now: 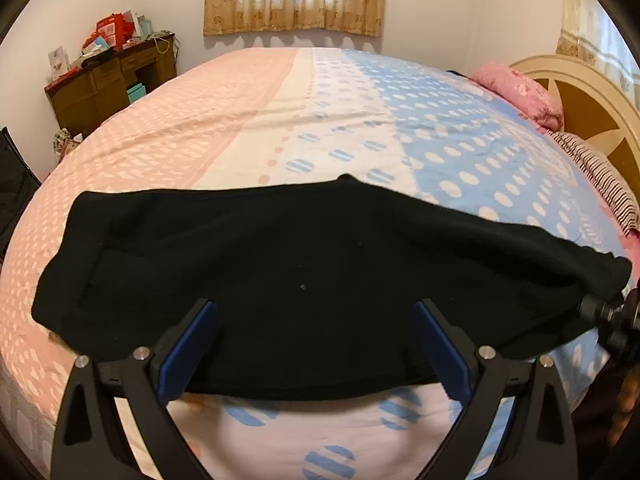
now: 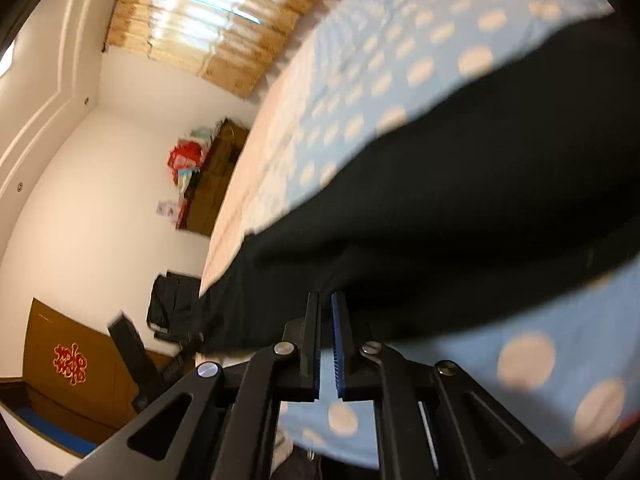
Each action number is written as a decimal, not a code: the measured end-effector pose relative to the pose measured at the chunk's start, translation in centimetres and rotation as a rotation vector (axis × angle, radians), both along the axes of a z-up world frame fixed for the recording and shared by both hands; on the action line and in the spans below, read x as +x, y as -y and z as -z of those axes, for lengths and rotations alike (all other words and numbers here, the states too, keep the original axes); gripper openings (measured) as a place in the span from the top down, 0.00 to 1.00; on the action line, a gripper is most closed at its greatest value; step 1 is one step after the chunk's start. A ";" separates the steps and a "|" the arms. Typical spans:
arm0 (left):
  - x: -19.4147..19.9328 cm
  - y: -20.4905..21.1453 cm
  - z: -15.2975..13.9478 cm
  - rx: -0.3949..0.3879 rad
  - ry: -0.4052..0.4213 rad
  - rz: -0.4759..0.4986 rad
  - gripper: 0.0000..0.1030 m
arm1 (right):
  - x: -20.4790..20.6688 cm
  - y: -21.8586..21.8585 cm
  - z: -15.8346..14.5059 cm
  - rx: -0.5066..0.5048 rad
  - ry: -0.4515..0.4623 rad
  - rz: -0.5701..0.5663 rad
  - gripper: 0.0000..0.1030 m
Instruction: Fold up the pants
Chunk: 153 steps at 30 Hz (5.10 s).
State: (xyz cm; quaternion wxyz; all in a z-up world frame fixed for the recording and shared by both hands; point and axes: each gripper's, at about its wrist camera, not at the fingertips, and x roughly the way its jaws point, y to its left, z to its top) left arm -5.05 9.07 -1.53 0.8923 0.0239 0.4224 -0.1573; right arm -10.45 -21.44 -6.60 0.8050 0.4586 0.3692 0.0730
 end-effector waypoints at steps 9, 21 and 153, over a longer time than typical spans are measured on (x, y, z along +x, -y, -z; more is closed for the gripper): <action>-1.1 1.5 0.0 0.035 0.022 0.052 0.03 | 1.0 -0.7 0.5 -0.047 0.059 0.027 0.93; -0.8 0.0 -0.6 0.036 0.037 0.007 0.03 | 3.5 -2.1 2.3 -0.011 0.082 0.011 0.48; -2.2 -8.1 -0.5 0.152 0.110 -0.242 0.00 | 2.9 -1.4 -3.7 -0.777 0.071 -0.238 0.92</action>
